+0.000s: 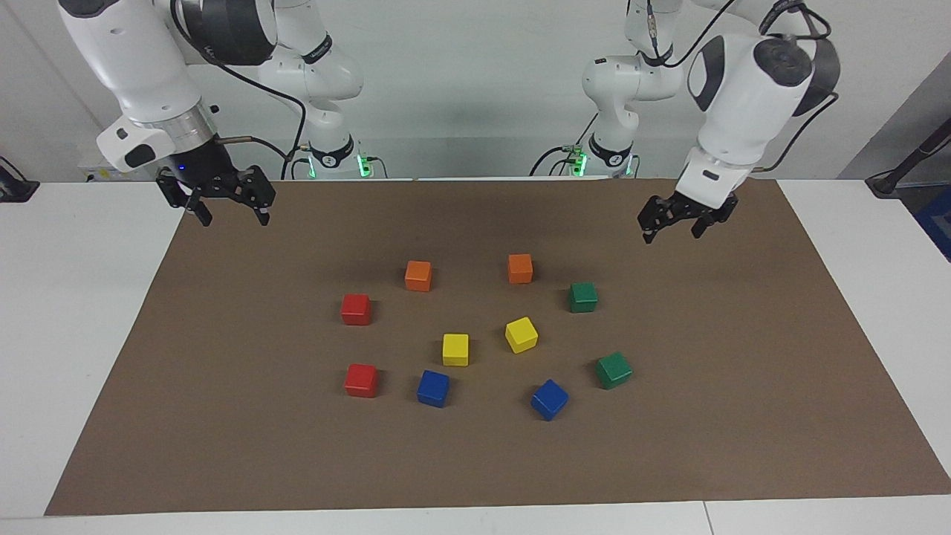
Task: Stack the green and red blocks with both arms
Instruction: 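Reach the left gripper to green while the right gripper reaches red, then grasp the green block with the left gripper while the right gripper grasps red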
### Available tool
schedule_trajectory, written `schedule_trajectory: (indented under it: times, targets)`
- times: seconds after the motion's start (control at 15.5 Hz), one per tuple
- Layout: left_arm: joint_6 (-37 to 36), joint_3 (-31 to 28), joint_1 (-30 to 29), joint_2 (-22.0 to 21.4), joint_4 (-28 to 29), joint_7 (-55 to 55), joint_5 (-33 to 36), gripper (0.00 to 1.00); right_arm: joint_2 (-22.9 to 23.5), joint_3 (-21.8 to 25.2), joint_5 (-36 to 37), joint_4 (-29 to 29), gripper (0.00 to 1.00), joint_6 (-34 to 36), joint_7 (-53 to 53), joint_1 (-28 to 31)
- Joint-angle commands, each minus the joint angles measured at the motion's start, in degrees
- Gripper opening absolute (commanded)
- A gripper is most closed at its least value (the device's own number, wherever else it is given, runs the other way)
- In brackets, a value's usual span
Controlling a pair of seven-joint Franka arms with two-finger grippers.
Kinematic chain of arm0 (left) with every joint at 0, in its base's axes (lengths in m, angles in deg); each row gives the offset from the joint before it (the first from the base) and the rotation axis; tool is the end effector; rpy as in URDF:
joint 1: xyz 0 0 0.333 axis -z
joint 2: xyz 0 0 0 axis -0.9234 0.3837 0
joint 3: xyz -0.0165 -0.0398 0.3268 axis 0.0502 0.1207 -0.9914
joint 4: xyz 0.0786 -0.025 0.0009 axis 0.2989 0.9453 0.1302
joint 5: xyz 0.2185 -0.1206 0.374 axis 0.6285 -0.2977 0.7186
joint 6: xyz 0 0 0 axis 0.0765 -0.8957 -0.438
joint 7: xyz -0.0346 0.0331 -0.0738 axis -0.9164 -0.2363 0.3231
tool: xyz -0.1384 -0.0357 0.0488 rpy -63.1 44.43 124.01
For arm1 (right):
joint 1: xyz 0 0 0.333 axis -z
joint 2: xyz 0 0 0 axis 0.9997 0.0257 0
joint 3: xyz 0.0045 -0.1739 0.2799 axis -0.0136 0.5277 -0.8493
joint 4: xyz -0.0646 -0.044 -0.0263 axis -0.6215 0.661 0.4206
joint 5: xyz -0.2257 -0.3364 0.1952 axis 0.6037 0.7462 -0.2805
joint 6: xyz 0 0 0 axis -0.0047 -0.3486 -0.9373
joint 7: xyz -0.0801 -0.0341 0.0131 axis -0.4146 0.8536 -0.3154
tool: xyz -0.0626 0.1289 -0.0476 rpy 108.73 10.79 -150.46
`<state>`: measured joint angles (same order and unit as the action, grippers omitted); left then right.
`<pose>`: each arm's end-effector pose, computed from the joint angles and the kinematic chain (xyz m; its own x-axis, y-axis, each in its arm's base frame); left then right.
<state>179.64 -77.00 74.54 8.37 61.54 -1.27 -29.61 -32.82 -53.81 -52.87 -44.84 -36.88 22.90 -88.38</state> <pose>0.5974 -0.1644 0.4615 0.9995 0.0214 -0.0252 0.0219 -0.9996 0.0188 0.6210 0.0123 0.5596 0.9979 -0.0326 0.0552 -0.0313 -0.9992 -0.0250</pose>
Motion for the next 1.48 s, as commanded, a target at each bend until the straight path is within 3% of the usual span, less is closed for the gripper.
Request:
schedule_trajectory:
  times: [0.0,0.13,0.32,0.71,0.84,1.42]
  targets:
    - [6.36,-0.90,5.02,2.03,5.59,-2.10,-0.57,1.00,-0.98,-0.15,0.61,-5.96,1.00,-4.92,3.53,-2.07]
    - [10.40,-0.82,5.11,2.30,8.85,-2.20,-0.57,1.00,1.03,-0.15,0.52,-8.08,1.00,-8.78,7.30,-2.87]
    - [15.06,-0.82,6.78,6.69,8.86,-4.29,-0.57,1.00,5.51,-0.24,0.26,-10.10,1.00,-14.32,12.50,-4.71]
    - [21.48,-0.90,6.96,10.99,9.91,-6.76,-0.57,1.00,11.24,-0.24,0.26,-13.44,1.00,-21.97,18.66,-8.57]
    - [22.98,-0.90,7.05,12.85,9.92,-6.77,-0.57,1.00,11.59,-0.24,0.17,-14.93,1.00,-23.47,19.19,-8.94]
    - [24.13,-0.90,8.63,12.85,12.64,-11.25,-0.48,1.00,8.61,-0.24,-0.45,-25.74,1.00,-29.88,24.29,-11.57]
